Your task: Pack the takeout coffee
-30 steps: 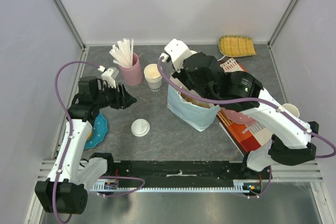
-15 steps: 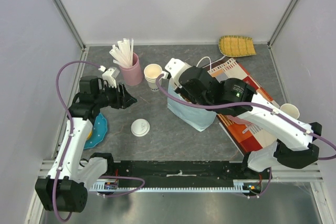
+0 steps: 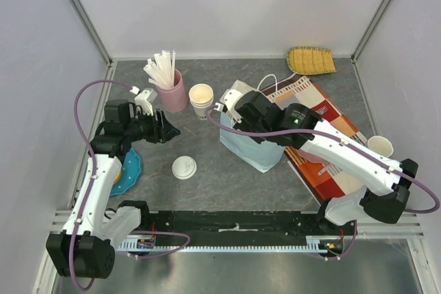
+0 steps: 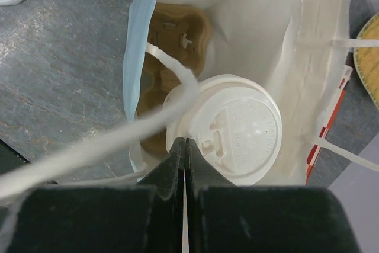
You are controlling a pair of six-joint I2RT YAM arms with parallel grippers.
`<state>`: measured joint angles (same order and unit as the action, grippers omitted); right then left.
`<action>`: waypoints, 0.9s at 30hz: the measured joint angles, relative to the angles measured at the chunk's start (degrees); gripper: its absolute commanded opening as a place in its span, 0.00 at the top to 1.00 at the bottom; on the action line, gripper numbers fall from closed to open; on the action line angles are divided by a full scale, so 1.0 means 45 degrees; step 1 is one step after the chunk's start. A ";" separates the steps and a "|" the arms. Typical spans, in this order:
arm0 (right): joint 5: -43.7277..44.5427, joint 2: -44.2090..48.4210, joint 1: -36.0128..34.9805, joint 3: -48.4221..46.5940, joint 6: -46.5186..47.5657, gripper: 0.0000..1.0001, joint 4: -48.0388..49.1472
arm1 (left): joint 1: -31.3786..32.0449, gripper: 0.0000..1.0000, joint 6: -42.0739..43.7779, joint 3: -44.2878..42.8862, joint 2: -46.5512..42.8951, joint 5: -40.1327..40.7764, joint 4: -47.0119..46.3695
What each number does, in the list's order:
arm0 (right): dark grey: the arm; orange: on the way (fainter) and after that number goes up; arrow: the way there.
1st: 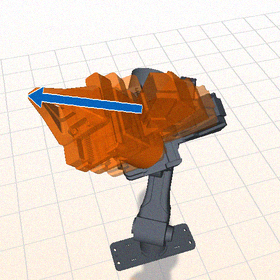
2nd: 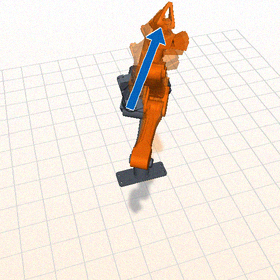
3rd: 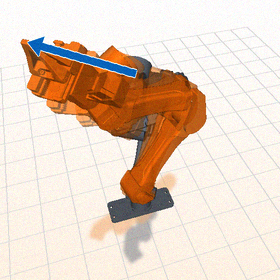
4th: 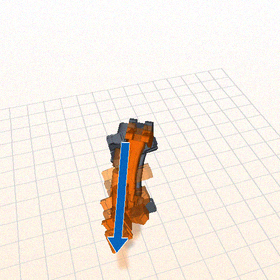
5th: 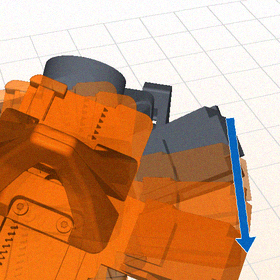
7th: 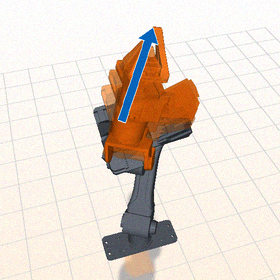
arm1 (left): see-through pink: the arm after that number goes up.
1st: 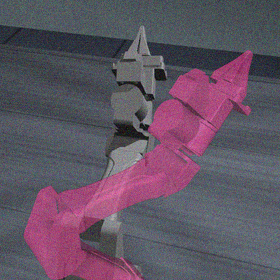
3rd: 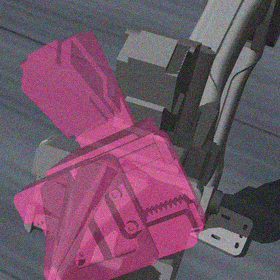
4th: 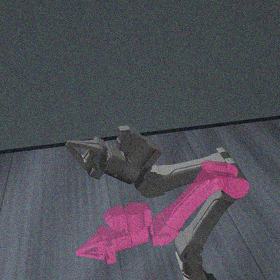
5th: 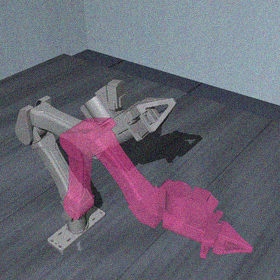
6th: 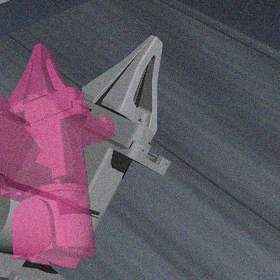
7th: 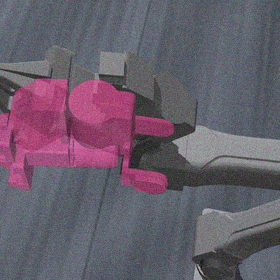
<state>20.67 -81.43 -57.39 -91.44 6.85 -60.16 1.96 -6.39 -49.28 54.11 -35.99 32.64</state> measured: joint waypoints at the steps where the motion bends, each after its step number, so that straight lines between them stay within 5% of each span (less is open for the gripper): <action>1: -0.0126 0.0000 0.0121 0.0160 0.0024 1.00 0.0053 | 0.0000 0.44 0.0000 0.0005 -0.0005 -0.0019 -0.0005; 27: -0.1768 0.0889 0.1078 0.3109 -0.0738 1.00 0.1860 | 0.0000 0.44 0.0000 0.0102 0.0267 -0.0398 -0.0010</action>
<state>12.71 -77.43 -52.53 -77.45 3.53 -51.79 1.96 -6.39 -48.82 55.31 -37.78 32.60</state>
